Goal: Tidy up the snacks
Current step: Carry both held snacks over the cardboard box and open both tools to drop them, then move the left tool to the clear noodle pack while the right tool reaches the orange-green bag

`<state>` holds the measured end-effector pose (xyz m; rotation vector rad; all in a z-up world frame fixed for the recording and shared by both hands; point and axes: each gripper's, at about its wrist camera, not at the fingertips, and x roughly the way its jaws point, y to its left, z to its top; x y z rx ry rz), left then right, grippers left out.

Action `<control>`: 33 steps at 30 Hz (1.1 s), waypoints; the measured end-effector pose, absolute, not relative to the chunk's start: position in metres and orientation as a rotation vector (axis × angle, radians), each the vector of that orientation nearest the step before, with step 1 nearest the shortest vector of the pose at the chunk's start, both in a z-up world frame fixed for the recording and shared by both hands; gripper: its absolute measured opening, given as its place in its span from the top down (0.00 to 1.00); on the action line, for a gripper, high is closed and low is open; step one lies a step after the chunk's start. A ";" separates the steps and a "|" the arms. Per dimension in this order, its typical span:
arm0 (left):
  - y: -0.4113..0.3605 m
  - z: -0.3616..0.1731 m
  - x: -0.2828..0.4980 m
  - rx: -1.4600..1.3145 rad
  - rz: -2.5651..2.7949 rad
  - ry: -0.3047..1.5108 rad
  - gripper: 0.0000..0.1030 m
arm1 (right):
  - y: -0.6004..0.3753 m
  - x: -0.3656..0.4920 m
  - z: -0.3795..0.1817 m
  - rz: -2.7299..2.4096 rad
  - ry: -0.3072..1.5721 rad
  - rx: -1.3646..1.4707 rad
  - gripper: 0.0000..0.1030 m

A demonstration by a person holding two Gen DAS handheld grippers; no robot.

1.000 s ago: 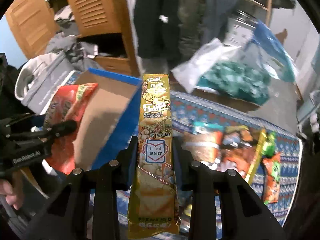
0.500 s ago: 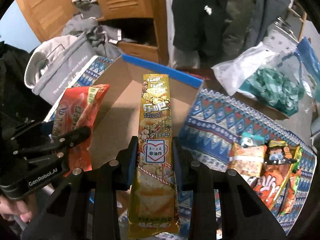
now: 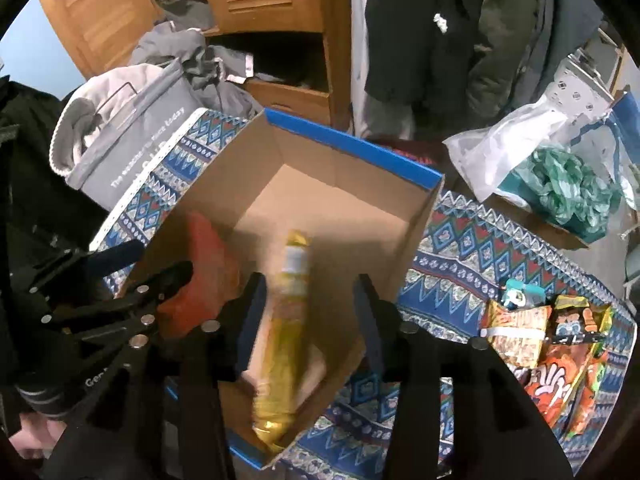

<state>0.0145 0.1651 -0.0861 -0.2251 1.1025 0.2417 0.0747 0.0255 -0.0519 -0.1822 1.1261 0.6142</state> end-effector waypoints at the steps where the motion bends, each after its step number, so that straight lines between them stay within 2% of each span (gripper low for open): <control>1: 0.164 -0.085 0.015 -0.224 0.245 1.101 0.42 | 0.024 0.075 -0.051 0.609 1.122 -0.182 0.45; 3: 0.162 -0.083 0.015 -0.208 0.252 1.092 0.32 | 0.020 0.075 -0.050 0.597 1.113 -0.185 0.42; 7: 0.150 -0.078 0.017 -0.160 0.239 1.079 0.29 | 0.010 0.075 -0.046 0.575 1.097 -0.191 0.38; 9: 0.144 -0.076 0.018 -0.155 0.221 1.086 0.23 | 0.004 0.075 -0.044 0.569 1.095 -0.183 0.36; 14: 0.124 -0.068 0.021 -0.110 0.188 1.053 0.22 | -0.020 0.077 -0.041 0.526 1.087 -0.156 0.34; 18: 0.108 -0.064 0.023 -0.063 0.169 1.031 0.16 | -0.045 0.081 -0.040 0.483 1.093 -0.125 0.34; 26: 0.068 -0.061 0.034 -0.031 0.082 1.050 0.16 | -0.100 0.084 -0.036 0.394 1.084 -0.077 0.33; 28: 0.055 -0.062 0.036 -0.019 0.045 1.054 0.16 | -0.114 0.085 -0.035 0.370 1.084 -0.069 0.28; 33: 0.023 -0.066 0.044 0.014 -0.012 1.076 0.16 | -0.157 0.084 -0.038 0.301 1.084 -0.047 0.27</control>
